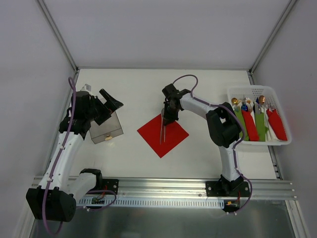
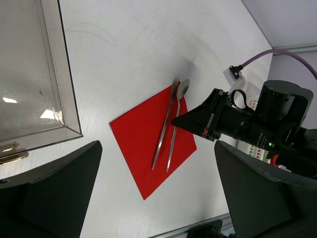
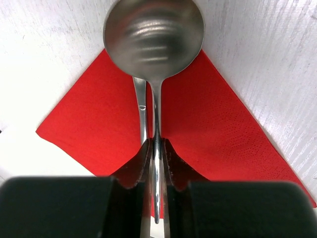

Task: Place the utensils on the paper napkin and roll it up

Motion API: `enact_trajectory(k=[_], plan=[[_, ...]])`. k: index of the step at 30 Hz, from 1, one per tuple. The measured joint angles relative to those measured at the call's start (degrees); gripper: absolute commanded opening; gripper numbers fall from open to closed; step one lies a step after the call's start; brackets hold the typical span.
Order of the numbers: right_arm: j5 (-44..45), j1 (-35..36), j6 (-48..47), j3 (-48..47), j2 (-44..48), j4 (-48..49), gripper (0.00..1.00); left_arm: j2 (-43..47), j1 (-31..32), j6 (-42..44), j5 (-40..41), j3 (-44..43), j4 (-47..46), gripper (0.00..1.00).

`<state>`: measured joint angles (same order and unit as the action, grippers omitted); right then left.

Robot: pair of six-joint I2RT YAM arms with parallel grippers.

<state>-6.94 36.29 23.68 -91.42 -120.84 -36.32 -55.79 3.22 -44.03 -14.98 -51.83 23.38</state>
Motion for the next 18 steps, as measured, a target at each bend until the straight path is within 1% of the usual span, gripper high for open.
enact_trajectory(k=[8,18], plan=[[-0.6,0.0,1.2,0.0,0.0,0.0,0.19,-0.5,-0.3,0.0,0.0,-0.2,0.0,0.99],[-1.8,0.0,2.5,0.4,-0.2,0.0,0.2,-1.0,-0.3,0.0,0.0,-0.5,0.0,0.99]])
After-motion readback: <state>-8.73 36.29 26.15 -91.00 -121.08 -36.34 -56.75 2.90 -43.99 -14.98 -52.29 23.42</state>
